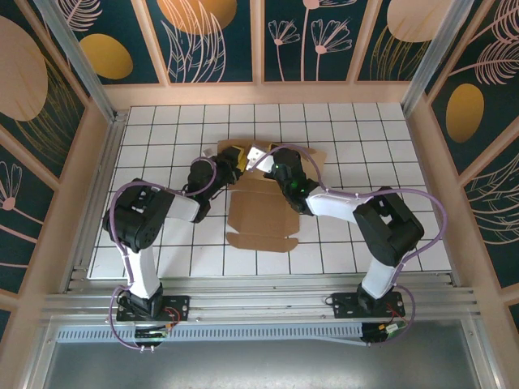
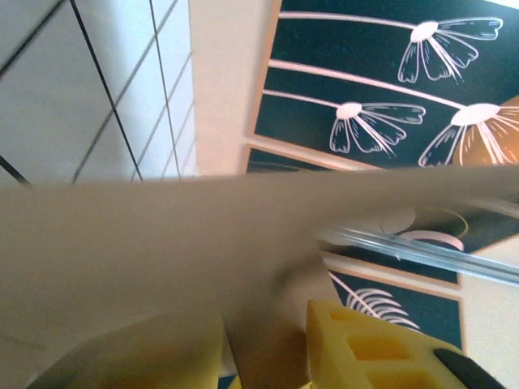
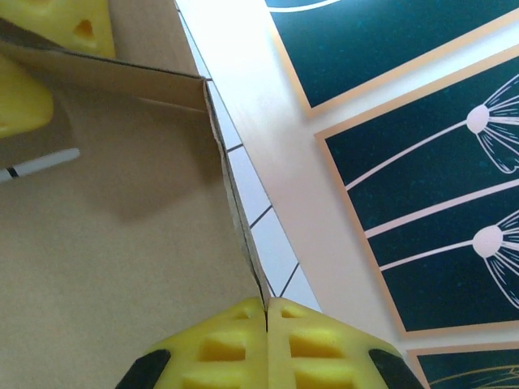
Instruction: Fold the paper box
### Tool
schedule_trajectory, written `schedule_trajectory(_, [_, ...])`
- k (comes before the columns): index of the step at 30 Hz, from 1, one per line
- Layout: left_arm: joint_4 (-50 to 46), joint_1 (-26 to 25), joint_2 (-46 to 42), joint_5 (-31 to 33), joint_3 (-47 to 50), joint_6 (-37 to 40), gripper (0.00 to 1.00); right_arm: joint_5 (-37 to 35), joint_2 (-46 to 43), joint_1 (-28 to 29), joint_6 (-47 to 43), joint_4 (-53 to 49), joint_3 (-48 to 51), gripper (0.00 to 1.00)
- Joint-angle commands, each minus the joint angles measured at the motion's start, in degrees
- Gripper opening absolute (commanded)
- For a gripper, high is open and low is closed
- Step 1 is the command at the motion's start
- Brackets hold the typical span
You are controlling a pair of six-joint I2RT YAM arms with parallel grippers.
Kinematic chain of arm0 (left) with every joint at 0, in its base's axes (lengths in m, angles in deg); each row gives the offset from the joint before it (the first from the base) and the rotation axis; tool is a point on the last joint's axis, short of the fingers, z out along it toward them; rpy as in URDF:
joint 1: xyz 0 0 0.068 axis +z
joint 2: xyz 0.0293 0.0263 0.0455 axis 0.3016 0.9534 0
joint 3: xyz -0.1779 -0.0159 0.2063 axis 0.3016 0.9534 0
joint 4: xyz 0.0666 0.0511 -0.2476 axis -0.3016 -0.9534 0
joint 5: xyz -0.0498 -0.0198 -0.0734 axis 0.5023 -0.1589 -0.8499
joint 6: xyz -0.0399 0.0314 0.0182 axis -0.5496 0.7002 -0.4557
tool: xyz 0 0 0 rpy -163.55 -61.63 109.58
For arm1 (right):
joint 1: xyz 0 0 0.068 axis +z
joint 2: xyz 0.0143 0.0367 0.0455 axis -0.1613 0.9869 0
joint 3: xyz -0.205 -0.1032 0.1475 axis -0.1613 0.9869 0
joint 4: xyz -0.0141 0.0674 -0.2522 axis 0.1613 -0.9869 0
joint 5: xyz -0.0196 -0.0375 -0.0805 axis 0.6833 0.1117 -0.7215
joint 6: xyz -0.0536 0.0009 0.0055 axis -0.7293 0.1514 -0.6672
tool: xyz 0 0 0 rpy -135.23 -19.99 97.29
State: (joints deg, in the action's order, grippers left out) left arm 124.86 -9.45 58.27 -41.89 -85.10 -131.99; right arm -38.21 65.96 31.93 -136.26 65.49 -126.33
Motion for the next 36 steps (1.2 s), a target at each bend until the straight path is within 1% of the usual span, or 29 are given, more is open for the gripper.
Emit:
schedule_trajectory(1, [8.1,-1.2,2.2,-2.1,-0.9,-4.6,0.35,-0.7,0.7,0.4,1.5,3.8,0.7,0.00])
schedule_trajectory(4, [8.7,-1.4,4.3,-3.2,-2.6,-4.6,0.36,-1.1,0.5,0.5,1.2,4.1,0.8,0.00])
schedule_trajectory(11, [7.7,-2.4,6.1,-4.5,-5.4,-1.6,0.34,-0.3,0.7,1.0,0.5,6.5,2.3,0.00])
schedule_trajectory(15, [8.4,-2.4,7.8,-5.1,-4.3,-2.9,0.36,-0.4,1.1,1.4,-1.6,8.5,3.5,0.00])
schedule_trajectory(20, [16.1,-2.2,9.5,-3.8,-1.9,-7.2,0.49,-1.5,1.7,1.2,-3.6,9.9,4.4,0.00])
schedule_trajectory(23, [16.5,-1.2,7.9,-3.9,-1.2,-5.2,0.53,-2.1,1.8,1.0,-5.6,10.2,4.9,0.00])
schedule_trajectory(25, [12.3,-0.2,4.7,-3.7,-0.5,-0.4,0.56,-2.1,1.6,0.5,-6.3,10.1,4.9,0.00])
schedule_trajectory(28, [-0.4,1.3,-2.6,-1.8,0.3,11.7,0.60,-1.9,1.0,-0.1,-7.0,9.6,4.7,0.00])
schedule_trajectory(30, [-13.0,1.8,-7.9,1.8,-0.5,22.3,0.64,-1.9,0.7,-0.4,-7.5,9.3,4.6,0.00])
schedule_trajectory(32, [-27.9,1.8,-13.4,6.8,-3.0,33.9,0.66,-1.8,0.5,-0.8,-8.0,9.3,4.6,0.00])
schedule_trajectory(34, [-36.1,1.9,-16.6,10.9,-4.4,41.4,0.67,-1.9,0.5,-1.1,-8.6,9.3,4.5,0.00])
schedule_trajectory(36, [-39.9,1.9,-19.6,13.7,-4.3,47.2,0.66,-2.1,0.4,-1.3,-9.1,9.3,4.4,0.00])
